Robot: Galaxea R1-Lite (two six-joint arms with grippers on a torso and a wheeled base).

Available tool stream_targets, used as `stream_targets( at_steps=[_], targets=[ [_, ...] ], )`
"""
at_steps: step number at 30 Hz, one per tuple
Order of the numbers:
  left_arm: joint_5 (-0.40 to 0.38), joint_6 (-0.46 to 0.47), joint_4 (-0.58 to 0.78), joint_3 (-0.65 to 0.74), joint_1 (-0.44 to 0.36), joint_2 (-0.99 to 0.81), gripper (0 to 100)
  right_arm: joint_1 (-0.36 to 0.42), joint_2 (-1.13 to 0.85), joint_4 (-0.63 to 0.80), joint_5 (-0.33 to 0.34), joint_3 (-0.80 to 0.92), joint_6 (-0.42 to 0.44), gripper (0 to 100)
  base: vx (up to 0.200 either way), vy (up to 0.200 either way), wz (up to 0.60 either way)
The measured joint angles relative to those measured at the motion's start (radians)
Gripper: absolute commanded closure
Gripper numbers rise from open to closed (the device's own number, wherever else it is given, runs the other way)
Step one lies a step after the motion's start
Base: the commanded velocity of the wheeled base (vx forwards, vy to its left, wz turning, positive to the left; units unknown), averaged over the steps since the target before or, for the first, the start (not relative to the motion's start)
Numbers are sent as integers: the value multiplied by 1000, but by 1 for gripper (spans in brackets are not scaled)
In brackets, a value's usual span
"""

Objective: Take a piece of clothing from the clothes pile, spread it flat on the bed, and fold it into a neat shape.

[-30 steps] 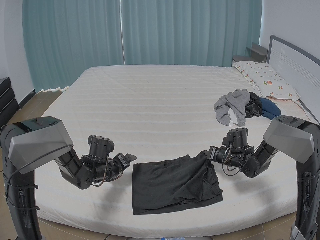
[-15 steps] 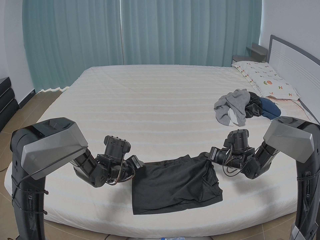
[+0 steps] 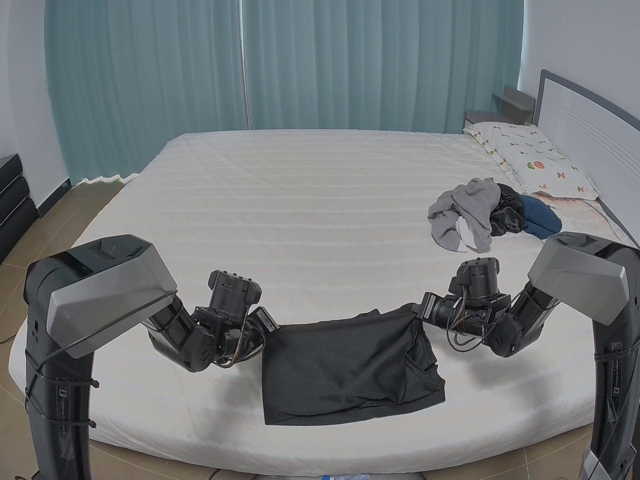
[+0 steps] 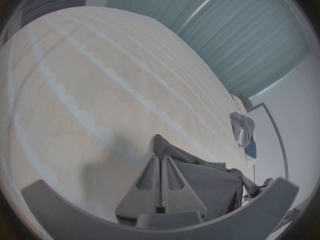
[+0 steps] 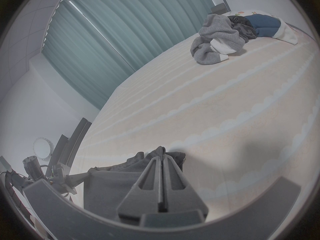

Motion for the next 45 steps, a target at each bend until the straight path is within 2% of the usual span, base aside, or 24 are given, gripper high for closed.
stream_targets(
  at_steps=[8, 9, 17, 27, 34, 37, 39, 45],
  targets=[
    [0, -10, -1, 14, 14, -3, 100, -3, 13, 1, 0, -12, 0, 100, 0, 0, 0],
    [0, -11, -1, 14, 14, -4, 100, -3, 17, 2, 0, -16, 1, 0, 0, 0, 0],
    [-3, -11, 0, 16, 16, -7, 100, -4, 28, 1, 13, -8, 1, 0, 0, 0, 0],
    [-6, -11, 0, 17, 16, -7, 100, -16, -121, -6, 136, 195, 9, 0, 0, 0, 0],
    [-8, -11, 0, 17, 17, -7, 100, -18, -200, -202, 261, 425, -39, 0, 0, 0, 0],
    [-9, -10, 0, 18, 16, -8, 100, -10, -208, -303, 307, 511, -93, 0, 0, 0, 0],
    [-9, -10, 0, 18, 15, -9, 100, 4, -202, -322, 323, 545, -126, 0, 0, 0, 0],
    [-9, -10, 0, 18, 15, -9, 100, 18, -185, -329, 329, 576, -157, 0, 0, 0, 0]
  ],
)
